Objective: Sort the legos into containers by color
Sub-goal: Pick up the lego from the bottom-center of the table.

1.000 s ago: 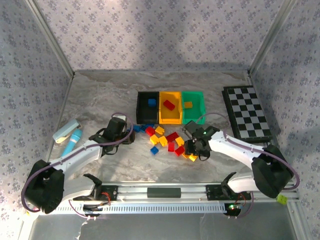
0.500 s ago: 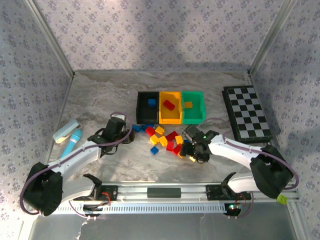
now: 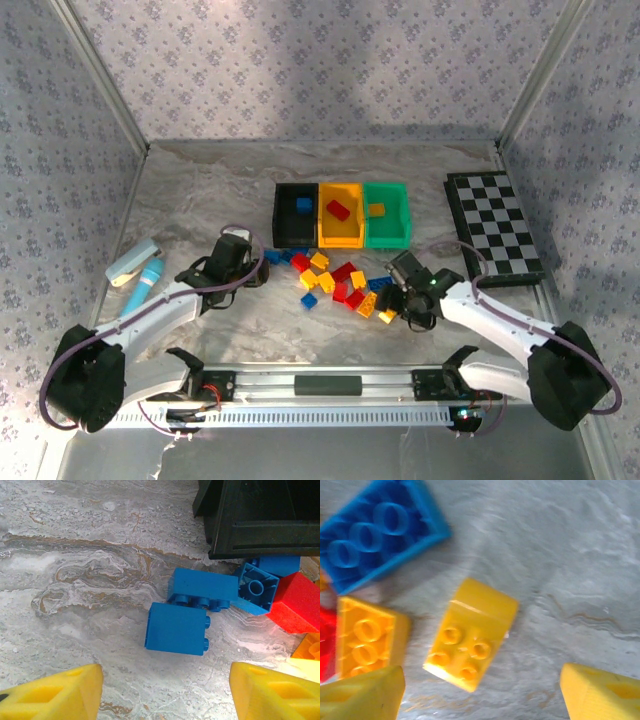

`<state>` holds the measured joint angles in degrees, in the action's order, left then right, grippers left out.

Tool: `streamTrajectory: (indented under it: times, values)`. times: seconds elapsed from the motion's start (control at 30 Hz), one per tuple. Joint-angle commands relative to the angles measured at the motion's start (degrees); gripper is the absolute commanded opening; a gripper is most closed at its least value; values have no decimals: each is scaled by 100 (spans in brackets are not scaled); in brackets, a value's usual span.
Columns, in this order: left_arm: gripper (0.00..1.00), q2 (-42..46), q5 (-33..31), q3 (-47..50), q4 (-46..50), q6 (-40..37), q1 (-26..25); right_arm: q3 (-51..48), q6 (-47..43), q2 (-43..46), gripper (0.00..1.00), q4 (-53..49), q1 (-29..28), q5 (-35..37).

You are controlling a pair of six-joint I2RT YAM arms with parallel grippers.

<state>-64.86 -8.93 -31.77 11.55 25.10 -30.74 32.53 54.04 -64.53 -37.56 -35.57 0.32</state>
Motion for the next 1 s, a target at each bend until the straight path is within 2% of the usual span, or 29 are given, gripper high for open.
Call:
streamTrajectory:
  times: [0.0,0.27,0.57,0.73,0.97]
  values:
    - [67,26,113,-127,-77,57,45,-163,84,-140,80,181,152,61]
    - [67,86,31,-99,-48,39,42,89,-127,-933,75,759,112,-12]
    - [67,158,-47,-71,-37,45,51,201,-374,-975,38,551,152,180]
    - [67,92,12,-75,-65,47,50,347,-585,-956,31,478,251,193]
    - [67,70,-22,-83,-65,47,53,833,-951,-833,31,-31,336,342]
